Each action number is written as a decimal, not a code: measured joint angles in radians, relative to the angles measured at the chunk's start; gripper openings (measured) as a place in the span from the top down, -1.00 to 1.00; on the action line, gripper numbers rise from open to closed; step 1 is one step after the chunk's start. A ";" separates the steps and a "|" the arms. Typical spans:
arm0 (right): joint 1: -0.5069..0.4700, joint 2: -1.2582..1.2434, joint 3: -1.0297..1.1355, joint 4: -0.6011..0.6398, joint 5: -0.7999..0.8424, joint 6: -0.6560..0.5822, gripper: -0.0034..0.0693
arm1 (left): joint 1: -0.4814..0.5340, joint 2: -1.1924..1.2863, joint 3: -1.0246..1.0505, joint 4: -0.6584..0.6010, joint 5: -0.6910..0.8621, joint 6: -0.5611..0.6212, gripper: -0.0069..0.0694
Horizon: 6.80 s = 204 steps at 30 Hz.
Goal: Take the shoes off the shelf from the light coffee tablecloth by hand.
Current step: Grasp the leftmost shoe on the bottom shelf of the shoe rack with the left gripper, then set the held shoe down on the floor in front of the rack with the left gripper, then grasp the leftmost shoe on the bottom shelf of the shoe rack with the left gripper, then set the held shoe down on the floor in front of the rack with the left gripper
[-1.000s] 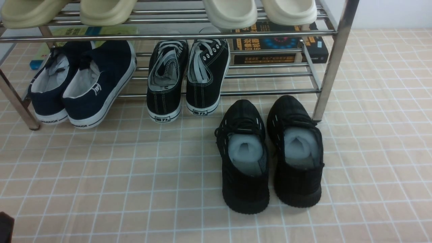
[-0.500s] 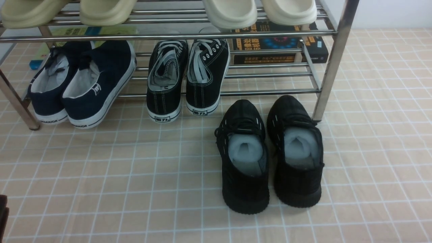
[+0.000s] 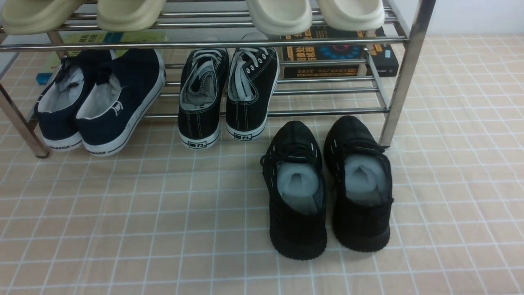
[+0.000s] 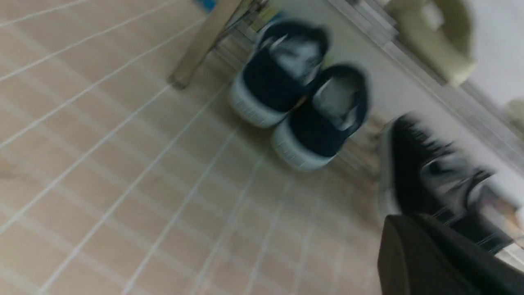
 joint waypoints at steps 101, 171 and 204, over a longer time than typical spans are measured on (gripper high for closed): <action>0.000 0.000 0.000 -0.001 0.001 0.000 0.25 | 0.209 0.727 -0.425 -0.002 0.349 0.283 0.71; 0.000 0.000 0.000 -0.001 0.001 0.000 0.25 | 0.002 1.351 -1.068 -0.083 0.422 0.467 0.05; 0.000 0.000 0.000 -0.001 0.001 0.002 0.25 | -0.044 1.152 -1.024 -0.111 0.601 0.515 0.75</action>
